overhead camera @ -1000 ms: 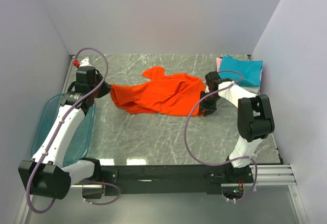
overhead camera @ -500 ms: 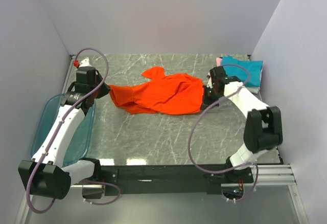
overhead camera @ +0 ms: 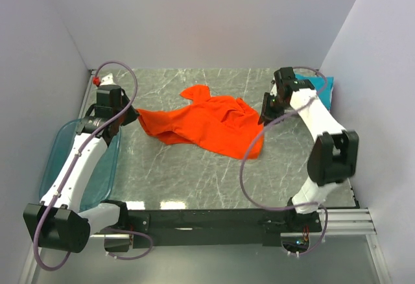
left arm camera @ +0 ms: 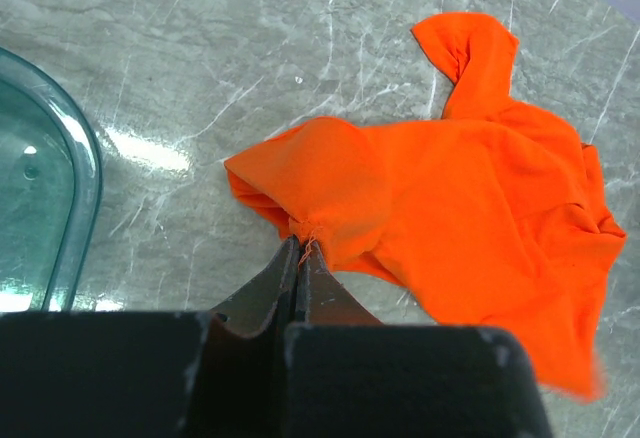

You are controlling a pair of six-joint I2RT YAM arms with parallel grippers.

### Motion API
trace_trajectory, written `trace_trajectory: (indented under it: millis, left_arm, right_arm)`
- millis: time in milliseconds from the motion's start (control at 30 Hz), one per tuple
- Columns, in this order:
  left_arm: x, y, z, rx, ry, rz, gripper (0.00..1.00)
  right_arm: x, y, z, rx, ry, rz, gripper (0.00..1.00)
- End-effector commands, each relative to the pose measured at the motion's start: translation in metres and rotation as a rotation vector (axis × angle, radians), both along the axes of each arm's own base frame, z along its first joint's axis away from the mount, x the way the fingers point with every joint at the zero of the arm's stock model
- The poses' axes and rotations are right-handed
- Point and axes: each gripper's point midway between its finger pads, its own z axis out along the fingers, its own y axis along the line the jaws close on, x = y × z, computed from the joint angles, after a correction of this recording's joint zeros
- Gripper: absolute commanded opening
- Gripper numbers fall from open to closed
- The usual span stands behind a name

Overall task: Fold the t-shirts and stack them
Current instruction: Flatten the tshirt out

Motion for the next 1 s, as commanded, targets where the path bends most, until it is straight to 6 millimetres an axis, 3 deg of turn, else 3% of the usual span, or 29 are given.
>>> trace_trajectory:
  millis: [0,133,167,433,733,967]
  left_arm:
    - [0.010,-0.003,0.013,-0.009,-0.053,-0.021,0.00]
    - [0.013,-0.005,0.011,-0.017,-0.050,-0.024,0.00]
    - [0.013,-0.006,0.011,-0.021,-0.053,-0.027,0.00]
    - [0.014,-0.009,0.000,-0.024,-0.031,-0.044,0.00]
    - [0.017,-0.012,-0.004,-0.035,-0.025,-0.053,0.00]
    - [0.015,-0.010,-0.006,-0.027,-0.023,-0.045,0.00]
  right_arm:
    - [0.022,-0.008,-0.004,-0.017,0.002,-0.046,0.35]
    - [-0.002,-0.009,-0.022,-0.015,0.035,-0.047,0.36]
    - [-0.018,-0.011,-0.038,-0.021,0.080,-0.047,0.36]
    - [-0.084,-0.003,-0.063,0.039,0.155,-0.004,0.36]
    - [-0.076,0.009,-0.087,0.089,0.192,-0.014,0.43]
    - [-0.038,0.002,-0.099,0.026,0.138,-0.037,0.43]
